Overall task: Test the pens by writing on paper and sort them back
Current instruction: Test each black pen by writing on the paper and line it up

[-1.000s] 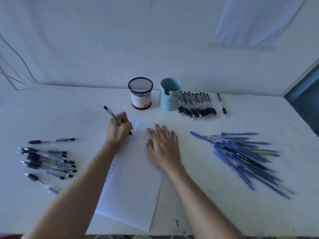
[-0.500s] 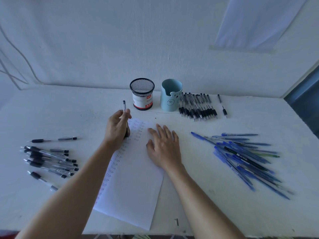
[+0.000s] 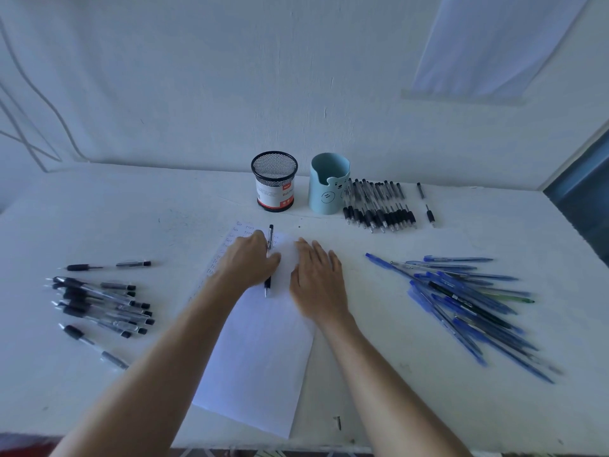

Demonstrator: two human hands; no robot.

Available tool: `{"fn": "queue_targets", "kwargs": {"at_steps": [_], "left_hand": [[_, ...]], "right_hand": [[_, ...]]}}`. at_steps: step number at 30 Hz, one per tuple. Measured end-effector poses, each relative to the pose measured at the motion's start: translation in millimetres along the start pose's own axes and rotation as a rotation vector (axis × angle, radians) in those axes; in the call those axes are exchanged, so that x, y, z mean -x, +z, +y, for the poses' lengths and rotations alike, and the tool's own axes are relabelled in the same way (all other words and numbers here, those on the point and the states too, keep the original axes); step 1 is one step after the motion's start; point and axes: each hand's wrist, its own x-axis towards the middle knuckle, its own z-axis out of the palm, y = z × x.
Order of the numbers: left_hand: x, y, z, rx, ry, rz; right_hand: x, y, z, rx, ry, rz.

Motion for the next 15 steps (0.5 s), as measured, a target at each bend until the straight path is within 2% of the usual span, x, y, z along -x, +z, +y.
{"fn": "queue_targets", "kwargs": {"at_steps": [4,9,13,15], "left_hand": [[0,-3,-4,0.079,-0.022,0.027],[-14,0,-32,-0.028,0.010,0.285],[-17,10,-52,-0.143,0.025,0.125],[-17,15,-57,-0.171,0.036,0.102]], "right_hand": [[0,0,1,-0.005,-0.018,0.015],[-3,0,2,-0.047,-0.003,-0.011],[-6,2,0,-0.122,0.015,0.086],[-8,3,-3,-0.108,0.039,0.057]]}}
